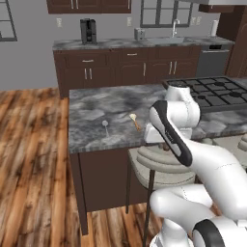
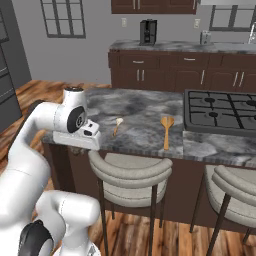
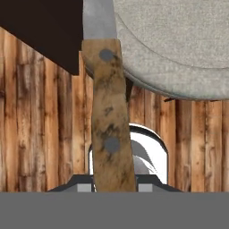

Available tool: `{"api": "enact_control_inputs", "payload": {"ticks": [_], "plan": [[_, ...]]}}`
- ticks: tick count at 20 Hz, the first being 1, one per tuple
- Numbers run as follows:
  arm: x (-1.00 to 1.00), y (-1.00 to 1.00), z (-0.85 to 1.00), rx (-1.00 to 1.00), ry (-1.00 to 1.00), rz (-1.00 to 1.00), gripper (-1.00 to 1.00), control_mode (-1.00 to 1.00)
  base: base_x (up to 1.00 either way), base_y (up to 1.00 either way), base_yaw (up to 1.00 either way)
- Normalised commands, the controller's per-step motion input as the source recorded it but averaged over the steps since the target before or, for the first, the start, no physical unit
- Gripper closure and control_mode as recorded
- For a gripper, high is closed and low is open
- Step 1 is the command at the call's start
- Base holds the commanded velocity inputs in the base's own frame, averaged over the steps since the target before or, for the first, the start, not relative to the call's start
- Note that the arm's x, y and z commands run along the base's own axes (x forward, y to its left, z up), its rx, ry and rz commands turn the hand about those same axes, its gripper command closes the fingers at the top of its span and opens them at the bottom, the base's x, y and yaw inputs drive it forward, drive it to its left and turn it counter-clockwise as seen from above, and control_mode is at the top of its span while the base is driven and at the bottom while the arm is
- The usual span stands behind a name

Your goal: Pick up the metallic utensils from the counter and place them in the open drawer. Make sure not to pick up any wooden utensils.

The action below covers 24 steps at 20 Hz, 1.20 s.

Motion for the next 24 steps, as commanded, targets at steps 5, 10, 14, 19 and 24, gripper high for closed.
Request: {"api": "enact_control_inputs", "payload": {"ticks": [5, 10, 14, 19, 24], "plan": [[-0.24, 0.28, 0.0, 0.0, 0.0, 0.08, 1.0, 1.0, -0.05, 0.15, 0.01], [0.0, 0.0, 0.0, 0.0, 0.0, 0.0, 1.0, 1.0, -0.11, 0.98, 0.01], [0.0, 0.0, 0.0, 0.0, 0.0, 0.0, 1.0, 1.0, -0.04, 1.0, 0.03], [0.0, 0.0, 0.0, 0.0, 0.0, 0.0, 1.0, 1.0, 0.02, 1.0, 0.02], [0.0, 0.0, 0.0, 0.0, 0.0, 0.0, 1.0, 1.0, 0.32, 1.0, 0.0]]}}
